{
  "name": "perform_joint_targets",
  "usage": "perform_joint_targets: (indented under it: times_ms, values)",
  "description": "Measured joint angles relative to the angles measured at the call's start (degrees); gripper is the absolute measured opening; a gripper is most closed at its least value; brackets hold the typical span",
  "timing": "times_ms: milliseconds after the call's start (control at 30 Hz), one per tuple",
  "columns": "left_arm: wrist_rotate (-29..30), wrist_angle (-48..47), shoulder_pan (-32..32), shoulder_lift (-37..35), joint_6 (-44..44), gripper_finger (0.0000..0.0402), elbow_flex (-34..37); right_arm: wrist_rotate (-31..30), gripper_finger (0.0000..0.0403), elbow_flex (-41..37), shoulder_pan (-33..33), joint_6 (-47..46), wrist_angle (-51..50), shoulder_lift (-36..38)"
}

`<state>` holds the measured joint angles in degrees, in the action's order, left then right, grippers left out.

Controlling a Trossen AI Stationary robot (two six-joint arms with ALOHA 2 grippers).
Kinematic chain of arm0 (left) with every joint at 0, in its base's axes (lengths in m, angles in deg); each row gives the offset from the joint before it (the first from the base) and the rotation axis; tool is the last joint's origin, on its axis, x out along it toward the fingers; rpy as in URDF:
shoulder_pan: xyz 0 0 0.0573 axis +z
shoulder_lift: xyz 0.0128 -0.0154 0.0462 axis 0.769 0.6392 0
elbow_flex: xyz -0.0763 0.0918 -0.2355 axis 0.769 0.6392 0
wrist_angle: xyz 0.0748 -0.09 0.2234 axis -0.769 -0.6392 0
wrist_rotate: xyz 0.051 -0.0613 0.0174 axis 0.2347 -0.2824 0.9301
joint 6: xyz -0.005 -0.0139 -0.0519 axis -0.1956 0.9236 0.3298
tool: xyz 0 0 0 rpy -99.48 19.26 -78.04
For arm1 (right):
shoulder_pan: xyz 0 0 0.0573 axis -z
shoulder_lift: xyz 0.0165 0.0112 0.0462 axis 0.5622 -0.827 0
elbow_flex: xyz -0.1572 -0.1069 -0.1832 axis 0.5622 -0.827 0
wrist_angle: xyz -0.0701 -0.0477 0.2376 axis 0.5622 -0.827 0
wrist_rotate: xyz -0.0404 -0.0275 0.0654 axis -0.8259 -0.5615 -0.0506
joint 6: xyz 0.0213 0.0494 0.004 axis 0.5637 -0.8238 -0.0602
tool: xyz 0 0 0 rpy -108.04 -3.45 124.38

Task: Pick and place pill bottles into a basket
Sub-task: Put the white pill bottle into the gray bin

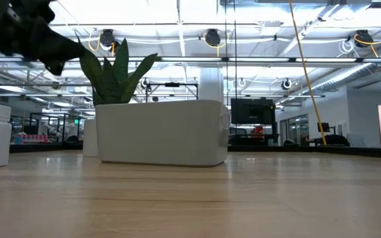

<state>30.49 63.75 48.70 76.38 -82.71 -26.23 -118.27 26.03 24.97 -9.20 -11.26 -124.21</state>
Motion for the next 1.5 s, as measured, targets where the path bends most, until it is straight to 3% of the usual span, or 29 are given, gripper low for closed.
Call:
perform_joint_targets:
  times_ms: [300, 533, 700, 767, 867, 1067, 1500]
  values:
    - [8.65, -24.68, -5.37, 10.3, -3.54, 0.0065, -19.62, 0.06, 0.0235, -18.06, 5.77, 1.72, 17.38, 9.78]
    - [8.72, -44.44, -7.68, 28.69, 5.61, 0.0065, -34.74, 0.24, 0.0235, -26.58, 7.85, 6.53, 30.35, 13.47]
    - [9.09, -54.3, -10.85, 40.23, 6.21, 0.0047, -46.14, 0.34, 0.0235, -28.67, 8.05, 8.64, 35.04, 14.41]
    - [6.1, -55.73, -12.55, 43.0, 5.62, 0.0023, -49.16, 0.4, 0.0235, -28.74, 8.05, 8.72, 34.92, 14.41]
    - [-2.9, -59.11, -14.62, 46.09, 9.54, 0.0008, -51.64, 0.42, 0.0235, -28.74, 8.02, 8.97, 35.01, 14.45]
    - [-11.09, -70.3, -18.04, 49.67, 28.11, 0.0051, -52.82, 0.44, 0.0235, -28.74, 8.02, 9.77, 35.03, 14.45]
    - [-13.89, -75.23, -19.4, 54.56, 32.12, 0.0192, -51.14, 1.99, 0.0235, -28.74, 7.96, 9.58, 35.41, 14.43]
